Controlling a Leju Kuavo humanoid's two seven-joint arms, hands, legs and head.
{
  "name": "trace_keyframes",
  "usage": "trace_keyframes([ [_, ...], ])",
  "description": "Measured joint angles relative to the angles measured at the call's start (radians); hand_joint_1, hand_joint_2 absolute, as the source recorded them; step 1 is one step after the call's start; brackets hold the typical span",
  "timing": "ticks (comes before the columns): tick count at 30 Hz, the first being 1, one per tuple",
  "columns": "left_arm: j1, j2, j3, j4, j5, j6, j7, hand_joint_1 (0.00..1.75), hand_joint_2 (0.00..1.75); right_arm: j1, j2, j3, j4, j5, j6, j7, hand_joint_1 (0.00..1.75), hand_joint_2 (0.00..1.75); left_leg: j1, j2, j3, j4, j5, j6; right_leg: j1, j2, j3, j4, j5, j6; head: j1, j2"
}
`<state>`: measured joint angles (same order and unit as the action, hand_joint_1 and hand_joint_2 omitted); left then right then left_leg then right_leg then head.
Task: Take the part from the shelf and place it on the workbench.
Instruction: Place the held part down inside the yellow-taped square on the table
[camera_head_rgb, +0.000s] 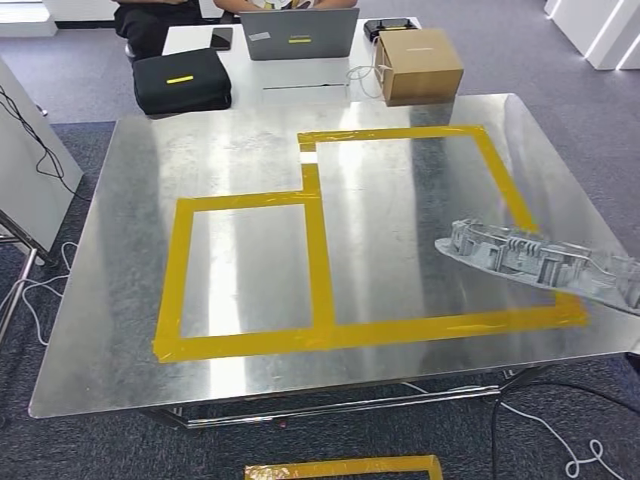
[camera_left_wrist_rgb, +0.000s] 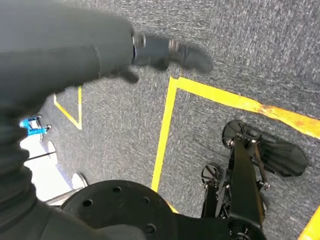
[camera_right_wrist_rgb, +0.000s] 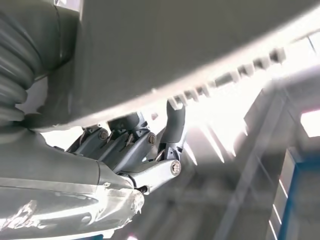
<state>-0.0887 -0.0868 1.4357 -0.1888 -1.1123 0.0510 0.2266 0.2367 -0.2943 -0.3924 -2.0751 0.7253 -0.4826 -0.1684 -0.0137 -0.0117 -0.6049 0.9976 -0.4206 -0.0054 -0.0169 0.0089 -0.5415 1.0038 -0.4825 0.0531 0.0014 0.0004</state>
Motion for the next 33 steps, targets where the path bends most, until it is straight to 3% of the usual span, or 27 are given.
trace_keyframes([
  [6,-0.003,0.0,0.001,0.0,0.002,0.002,-0.004,0.0,1.75,-0.158,-0.184,0.019,0.188,-0.067,0.273,0.15,1.75,1.75,-0.001,0.001,-0.001,0.0,0.002,0.007,-0.001,0.002,0.003,-0.006,0.006,0.011,0.0,0.0],
  [12,-0.006,0.0,0.007,0.0,0.004,0.011,-0.006,0.0,1.75,-0.488,-0.325,0.161,0.51,-0.125,0.499,0.236,1.75,1.75,-0.001,0.002,0.0,0.0,0.006,0.012,-0.001,0.003,0.003,-0.006,0.01,0.015,0.0,0.0],
  [15,-0.008,0.0,0.012,0.0,0.009,0.013,-0.007,0.0,1.75,-0.637,-0.337,0.265,0.692,-0.134,0.525,0.257,1.75,1.75,0.001,0.002,0.003,0.0,0.008,0.012,0.001,0.003,0.003,-0.007,0.011,0.015,0.0,0.0],
  [18,-0.01,0.0,0.019,0.0,0.01,0.015,-0.007,0.0,1.75,-0.71,-0.335,0.349,0.829,-0.13,0.492,0.248,1.75,1.75,0.002,0.001,0.007,0.0,0.007,0.012,0.002,0.002,0.005,-0.007,0.01,0.014,0.0,0.0],
  [23,-0.008,0.0,0.024,0.0,0.011,0.018,-0.007,0.0,1.75,-0.756,-0.334,0.421,0.936,-0.143,0.479,0.242,1.75,1.75,0.002,0.0,0.006,0.0,0.008,0.012,0.002,0.001,0.01,-0.007,0.011,0.014,0.0,0.0],
  [33,-0.007,0.0,0.025,0.0,0.011,0.018,-0.007,0.0,1.75,-0.776,-0.334,0.462,1.001,-0.148,0.481,0.243,1.75,1.75,0.001,0.0,0.005,0.0,0.008,0.012,0.001,0.001,0.009,-0.007,0.01,0.014,0.0,0.0],
])
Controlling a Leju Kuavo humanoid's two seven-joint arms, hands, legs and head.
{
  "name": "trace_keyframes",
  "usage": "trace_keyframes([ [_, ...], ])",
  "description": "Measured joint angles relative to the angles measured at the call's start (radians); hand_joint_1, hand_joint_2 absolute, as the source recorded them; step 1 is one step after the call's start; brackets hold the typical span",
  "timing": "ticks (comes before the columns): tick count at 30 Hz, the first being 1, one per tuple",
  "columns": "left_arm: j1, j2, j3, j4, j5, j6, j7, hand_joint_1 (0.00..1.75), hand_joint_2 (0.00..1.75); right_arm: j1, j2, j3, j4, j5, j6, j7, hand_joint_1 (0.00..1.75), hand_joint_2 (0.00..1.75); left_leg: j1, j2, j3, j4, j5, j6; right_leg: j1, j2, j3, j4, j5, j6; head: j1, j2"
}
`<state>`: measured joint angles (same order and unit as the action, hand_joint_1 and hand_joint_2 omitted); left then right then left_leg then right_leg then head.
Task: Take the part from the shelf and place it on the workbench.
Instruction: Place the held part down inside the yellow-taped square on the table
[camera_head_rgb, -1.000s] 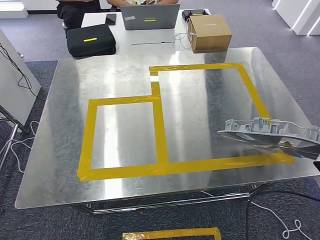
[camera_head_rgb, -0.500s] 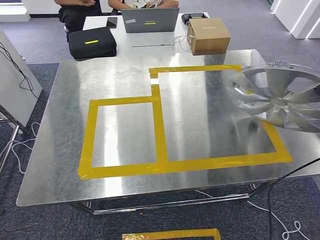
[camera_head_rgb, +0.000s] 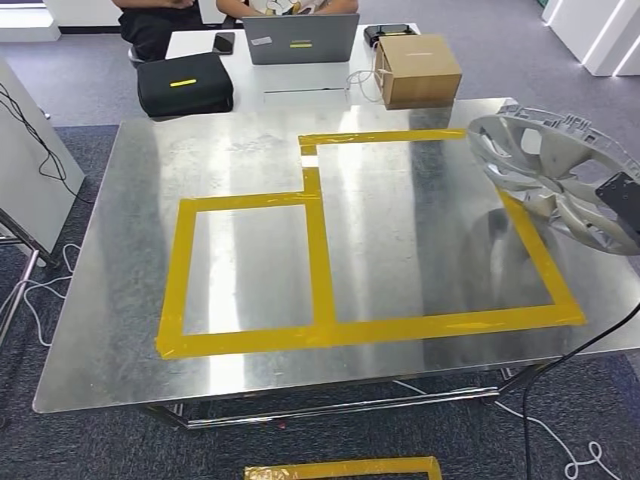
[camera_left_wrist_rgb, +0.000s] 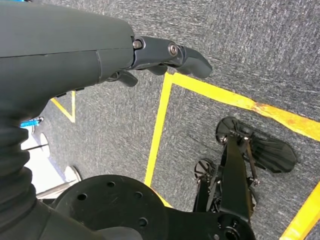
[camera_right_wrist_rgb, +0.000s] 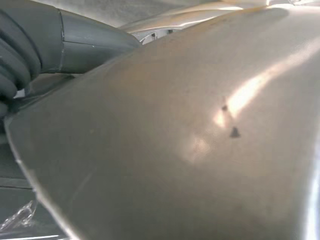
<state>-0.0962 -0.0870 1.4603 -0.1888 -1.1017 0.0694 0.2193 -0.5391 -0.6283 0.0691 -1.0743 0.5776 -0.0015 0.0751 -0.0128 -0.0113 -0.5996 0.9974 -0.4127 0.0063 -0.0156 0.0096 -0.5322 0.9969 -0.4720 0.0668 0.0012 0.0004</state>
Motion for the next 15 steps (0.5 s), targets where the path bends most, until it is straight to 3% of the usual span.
trace_keyframes([
  [10,0.0,0.0,0.0,0.0,0.0,0.008,0.0,0.0,1.75,-0.003,0.0,0.015,0.019,-0.005,0.0,0.006,1.75,1.75,0.0,0.0,0.0,0.0,0.0,0.0,0.0,0.0,0.0,0.0,0.0,0.0,0.0,0.0],
  [13,0.001,0.0,0.0,0.0,-0.009,0.007,0.001,0.0,1.75,-0.004,0.02,0.031,0.035,0.022,0.009,-0.05,1.75,1.75,0.001,0.0,0.0,-0.001,0.0,-0.001,0.001,0.0,0.001,0.0,0.0,0.0,0.0,0.0],
  [15,0.001,0.0,0.0,0.0,-0.018,0.002,0.001,0.0,1.75,-0.017,0.072,0.063,0.08,0.081,-0.034,-0.112,1.75,1.75,0.002,0.003,0.002,-0.001,-0.002,-0.003,0.003,0.006,0.002,0.0,0.001,-0.001,0.0,0.0],
])
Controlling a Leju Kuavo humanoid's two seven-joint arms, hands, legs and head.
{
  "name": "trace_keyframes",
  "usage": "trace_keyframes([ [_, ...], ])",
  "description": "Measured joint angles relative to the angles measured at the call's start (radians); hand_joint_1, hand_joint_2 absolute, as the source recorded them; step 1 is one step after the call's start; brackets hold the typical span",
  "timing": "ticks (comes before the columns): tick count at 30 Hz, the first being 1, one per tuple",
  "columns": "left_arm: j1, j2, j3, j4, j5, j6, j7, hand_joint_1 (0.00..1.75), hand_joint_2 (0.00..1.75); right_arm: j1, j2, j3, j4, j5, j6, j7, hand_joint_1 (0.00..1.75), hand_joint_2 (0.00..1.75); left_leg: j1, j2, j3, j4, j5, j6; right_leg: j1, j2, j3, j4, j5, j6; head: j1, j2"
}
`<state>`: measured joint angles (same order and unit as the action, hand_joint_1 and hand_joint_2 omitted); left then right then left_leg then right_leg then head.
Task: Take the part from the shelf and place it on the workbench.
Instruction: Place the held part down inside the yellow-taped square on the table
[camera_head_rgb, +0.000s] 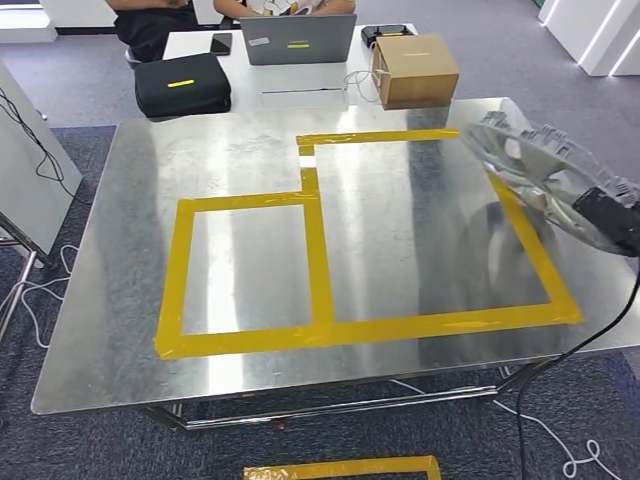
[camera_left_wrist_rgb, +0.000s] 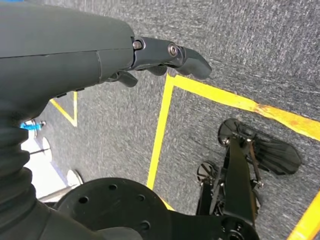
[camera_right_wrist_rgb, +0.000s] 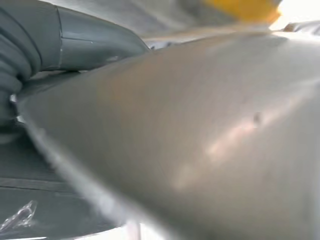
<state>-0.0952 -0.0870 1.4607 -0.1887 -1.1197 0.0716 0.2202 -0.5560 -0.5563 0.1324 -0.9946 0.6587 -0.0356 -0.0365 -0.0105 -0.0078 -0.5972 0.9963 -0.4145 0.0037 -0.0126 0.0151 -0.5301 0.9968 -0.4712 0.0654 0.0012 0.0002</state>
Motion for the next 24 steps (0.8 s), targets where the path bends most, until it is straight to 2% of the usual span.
trace_keyframes([
  [4,-0.008,0.0,0.0,0.0,-0.013,-0.007,0.003,0.0,1.75,-0.049,0.117,0.091,0.114,0.072,-0.088,-0.039,1.75,1.75,0.002,0.008,0.007,0.0,-0.002,-0.002,0.001,0.01,0.0,0.0,0.0,-0.002,-0.001,0.0],
  [9,-0.007,0.0,0.0,0.0,-0.02,-0.011,0.003,0.0,1.75,-0.116,0.182,0.188,0.194,0.112,-0.084,-0.045,1.75,1.75,0.005,0.009,0.014,0.0,-0.004,-0.005,0.004,0.011,0.001,0.0,-0.004,-0.012,0.0,0.0],
  [15,-0.007,0.001,0.0,0.0,-0.021,-0.011,0.003,0.0,1.75,-0.152,0.215,0.238,0.234,0.117,-0.083,-0.046,1.75,1.75,0.005,0.011,0.019,0.0,-0.005,-0.006,0.004,0.012,0.006,0.0,-0.001,-0.008,0.0,0.0],
  [24,-0.006,0.001,0.0,0.0,-0.022,-0.011,0.004,0.0,1.75,-0.169,0.225,0.258,0.256,0.124,-0.082,-0.048,1.75,1.75,0.006,0.012,0.022,0.0,-0.007,-0.008,0.005,0.014,0.009,-0.001,-0.002,-0.008,0.0,0.0],
])
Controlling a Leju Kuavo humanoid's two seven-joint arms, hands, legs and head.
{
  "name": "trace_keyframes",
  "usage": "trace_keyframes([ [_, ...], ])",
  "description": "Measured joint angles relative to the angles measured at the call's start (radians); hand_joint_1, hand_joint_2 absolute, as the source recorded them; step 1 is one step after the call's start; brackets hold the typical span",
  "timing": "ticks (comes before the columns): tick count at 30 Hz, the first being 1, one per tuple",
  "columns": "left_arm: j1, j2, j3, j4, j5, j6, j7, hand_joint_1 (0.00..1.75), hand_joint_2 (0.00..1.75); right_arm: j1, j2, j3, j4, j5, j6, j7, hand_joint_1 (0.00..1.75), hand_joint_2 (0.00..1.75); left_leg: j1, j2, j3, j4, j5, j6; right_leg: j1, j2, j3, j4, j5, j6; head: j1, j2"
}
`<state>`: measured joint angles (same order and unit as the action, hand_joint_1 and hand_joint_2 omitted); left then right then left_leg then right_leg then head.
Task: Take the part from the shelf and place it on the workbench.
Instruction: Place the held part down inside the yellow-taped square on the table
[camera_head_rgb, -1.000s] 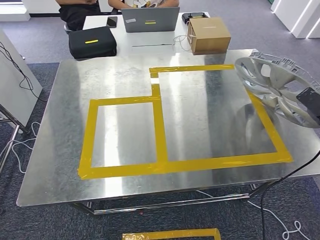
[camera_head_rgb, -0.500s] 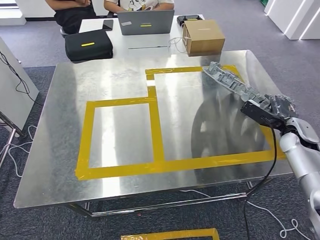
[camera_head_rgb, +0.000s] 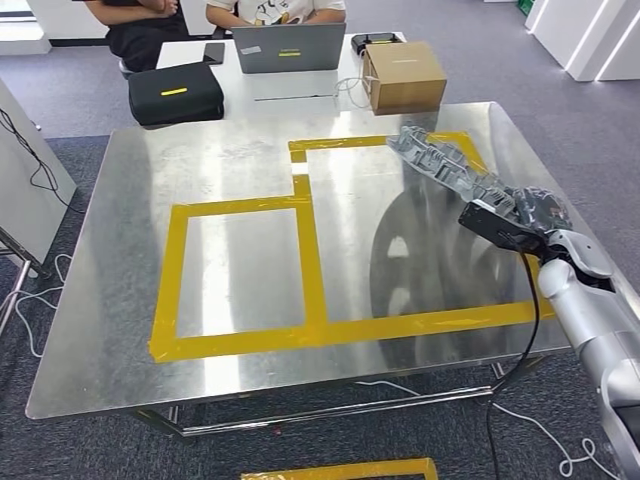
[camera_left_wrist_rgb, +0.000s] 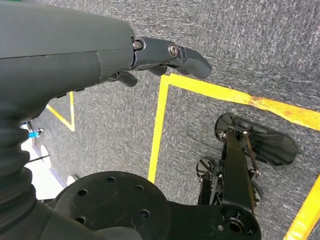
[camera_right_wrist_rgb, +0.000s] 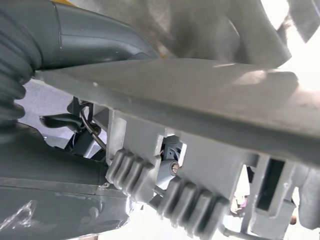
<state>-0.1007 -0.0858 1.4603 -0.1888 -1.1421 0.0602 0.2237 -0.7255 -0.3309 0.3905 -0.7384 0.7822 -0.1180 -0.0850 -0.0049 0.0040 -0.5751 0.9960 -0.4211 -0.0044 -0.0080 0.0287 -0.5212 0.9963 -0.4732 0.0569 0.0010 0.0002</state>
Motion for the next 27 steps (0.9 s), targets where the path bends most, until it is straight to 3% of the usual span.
trace_keyframes([
  [7,-0.001,0.0,-0.002,0.0,-0.012,-0.007,0.001,0.0,1.75,-0.019,0.02,0.058,0.023,0.116,-0.041,0.056,1.75,1.75,0.001,0.001,0.003,0.0,-0.001,0.0,0.0,0.001,0.002,0.0,-0.001,0.0,0.0,0.0],
  [15,-0.001,0.0,-0.003,0.0,-0.021,-0.012,0.003,0.0,1.75,-0.054,0.045,0.146,0.093,0.258,-0.066,0.066,1.75,1.75,0.0,0.0,0.004,0.0,-0.001,0.001,0.0,0.0,0.004,0.0,-0.001,0.002,0.0,0.0],
  [27,0.0,0.001,-0.004,0.0,-0.028,-0.014,0.003,0.0,1.75,-0.079,0.093,0.196,0.154,0.276,-0.067,0.052,1.75,1.75,0.0,0.0,0.004,0.0,-0.002,0.0,0.0,0.0,0.005,-0.001,-0.003,0.0,0.0,0.0],
])
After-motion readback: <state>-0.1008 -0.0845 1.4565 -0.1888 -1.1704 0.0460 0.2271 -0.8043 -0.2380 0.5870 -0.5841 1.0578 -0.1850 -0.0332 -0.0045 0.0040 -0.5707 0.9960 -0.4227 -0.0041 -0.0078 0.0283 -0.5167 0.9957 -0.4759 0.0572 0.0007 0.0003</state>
